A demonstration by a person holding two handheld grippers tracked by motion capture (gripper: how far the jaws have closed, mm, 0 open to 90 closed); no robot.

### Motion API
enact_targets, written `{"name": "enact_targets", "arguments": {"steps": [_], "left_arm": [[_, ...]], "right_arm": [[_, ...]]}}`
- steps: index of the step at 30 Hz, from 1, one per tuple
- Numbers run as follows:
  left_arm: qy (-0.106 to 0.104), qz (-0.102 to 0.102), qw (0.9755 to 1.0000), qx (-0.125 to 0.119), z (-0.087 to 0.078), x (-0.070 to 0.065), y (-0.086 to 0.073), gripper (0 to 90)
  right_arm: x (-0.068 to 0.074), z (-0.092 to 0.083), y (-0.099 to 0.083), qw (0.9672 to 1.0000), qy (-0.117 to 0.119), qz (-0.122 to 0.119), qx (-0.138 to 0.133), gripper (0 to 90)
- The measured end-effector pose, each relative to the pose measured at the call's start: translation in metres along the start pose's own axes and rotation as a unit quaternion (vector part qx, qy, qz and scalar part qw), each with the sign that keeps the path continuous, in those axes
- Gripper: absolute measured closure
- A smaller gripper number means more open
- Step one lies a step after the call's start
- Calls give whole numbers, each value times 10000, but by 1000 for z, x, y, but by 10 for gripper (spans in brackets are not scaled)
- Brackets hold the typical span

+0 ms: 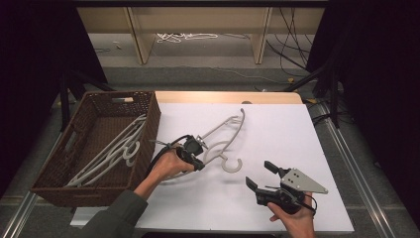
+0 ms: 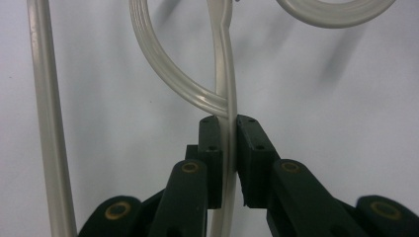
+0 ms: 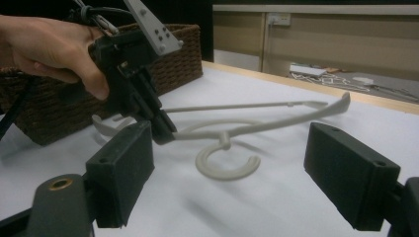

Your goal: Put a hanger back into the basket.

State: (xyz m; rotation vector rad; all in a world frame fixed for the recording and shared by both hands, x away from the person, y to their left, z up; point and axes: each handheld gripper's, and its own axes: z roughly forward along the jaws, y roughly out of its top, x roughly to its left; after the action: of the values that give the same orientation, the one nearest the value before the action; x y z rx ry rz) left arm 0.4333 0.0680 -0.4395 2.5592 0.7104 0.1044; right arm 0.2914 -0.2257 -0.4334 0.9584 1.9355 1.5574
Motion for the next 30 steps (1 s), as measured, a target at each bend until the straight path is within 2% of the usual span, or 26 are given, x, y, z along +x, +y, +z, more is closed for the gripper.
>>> {"name": "enact_targets", "arguments": {"steps": [1, 4, 5, 8, 10, 11, 12, 15, 16, 17, 19, 21, 24, 25, 26, 27, 28, 30], "left_arm": [[-52, -228, 9995, -232, 0, -2, 0, 816], [-98, -407, 9983, -414, -6, 0, 0, 816], [-59, -296, 9985, -449, -9, 3, 1, 817], [-90, -344, 9977, -585, -19, 6, 3, 817], [-66, -458, 9960, -769, -26, 6, 4, 816], [-80, -473, 9952, -850, -31, 7, 4, 816], [-108, -408, 9955, -843, -37, 8, 5, 816], [-129, -503, 9924, -1116, -53, 7, 10, 816], [-168, -566, 9903, -1259, -57, 5, 11, 816], [-238, -769, 9853, -1506, -60, 2, 14, 816], [-331, -778, 9832, -1620, -68, 1, 17, 816], [-289, -736, 9826, -1680, -75, -1, 20, 816], [-411, -711, 9801, -1808, -86, -3, 23, 817], [-401, -713, 9794, -1845, -91, -4, 23, 817], [-294, -696, 9788, -1904, -95, -6, 24, 817], [-93, -621, 9793, -1925, -99, -7, 26, 817], [-93, -632, 9798, -1894, -105, -7, 27, 817], [-160, -650, 9779, -1983, -116, -6, 29, 817]], "right_arm": [[0, 0, 0, 10000, 12, 18, 20, 201], [1, 2, -1, 9999, 91, 50, -5, 201], [0, 0, 0, 10000, 46, 2, 71, 201], [0, 1, -1, 10000, 70, 35, 19, 201], [0, 1, 0, 10000, 51, 38, 25, 201], [0, 1, 0, 10000, 33, 27, 31, 201], [0, 1, 0, 10000, 31, 17, 38, 200], [0, 0, 0, 10000, 24, 15, 30, 201], [0, 0, 0, 10000, 25, 20, 27, 201], [0, 1, 0, 10000, 75, 39, 32, 200], [1, 0, 0, 10000, 35, 13, 61, 201], [1, 1, 0, 10000, 56, 6, 67, 201], [2, 1, 0, 9999, 76, 23, 67, 201], [1, 0, 0, 9999, 75, 19, 88, 201], [1, 1, 0, 10000, 60, 7, 54, 201], [1, 1, 0, 10000, 68, 21, 48, 200], [1, 2, -1, 9999, 93, 64, 1, 200], [1, 2, -1, 9999, 97, 52, -18, 201]]}}
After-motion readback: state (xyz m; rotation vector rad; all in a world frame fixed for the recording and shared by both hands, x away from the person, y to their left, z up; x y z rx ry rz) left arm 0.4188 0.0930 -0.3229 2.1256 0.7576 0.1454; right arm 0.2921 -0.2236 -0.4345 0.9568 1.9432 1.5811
